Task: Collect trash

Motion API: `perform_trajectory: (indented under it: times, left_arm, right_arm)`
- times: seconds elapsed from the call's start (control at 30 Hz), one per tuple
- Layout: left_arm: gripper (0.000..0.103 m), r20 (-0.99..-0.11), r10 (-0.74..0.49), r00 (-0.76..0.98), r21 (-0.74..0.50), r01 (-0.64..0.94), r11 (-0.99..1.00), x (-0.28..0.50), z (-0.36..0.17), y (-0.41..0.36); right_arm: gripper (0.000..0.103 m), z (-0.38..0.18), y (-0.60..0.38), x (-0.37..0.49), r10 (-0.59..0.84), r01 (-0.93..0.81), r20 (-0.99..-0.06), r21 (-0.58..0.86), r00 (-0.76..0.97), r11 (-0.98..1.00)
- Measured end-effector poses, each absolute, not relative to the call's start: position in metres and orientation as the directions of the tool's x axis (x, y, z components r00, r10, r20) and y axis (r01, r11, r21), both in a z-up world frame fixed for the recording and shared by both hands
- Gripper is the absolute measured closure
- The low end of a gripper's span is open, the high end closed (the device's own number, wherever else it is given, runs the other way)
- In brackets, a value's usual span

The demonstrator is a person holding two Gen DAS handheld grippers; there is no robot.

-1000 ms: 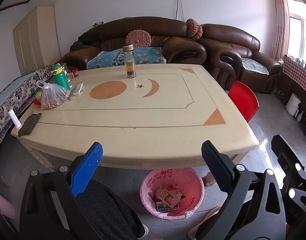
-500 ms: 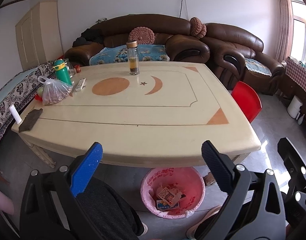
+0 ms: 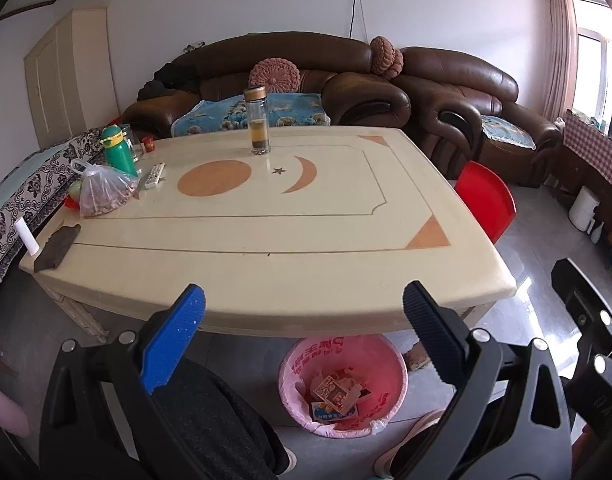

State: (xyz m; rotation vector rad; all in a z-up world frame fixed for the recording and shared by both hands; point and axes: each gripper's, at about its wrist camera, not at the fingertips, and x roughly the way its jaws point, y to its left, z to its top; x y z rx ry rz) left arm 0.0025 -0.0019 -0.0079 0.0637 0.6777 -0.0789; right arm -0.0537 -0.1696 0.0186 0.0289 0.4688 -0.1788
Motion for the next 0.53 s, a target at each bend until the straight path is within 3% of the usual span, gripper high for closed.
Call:
perform_trajectory:
  times: [0.53]
  left_arm:
    - [0.006, -0.663, -0.039, 0.748, 0.035, 0.083, 0.996, 0.0099, -0.0111, 0.0004]
  right_arm:
    - [0.007, 0.0171, -0.1727, -0.0530, -0.157, 0.176, -0.452, 0.001, 0.878, 0.984]
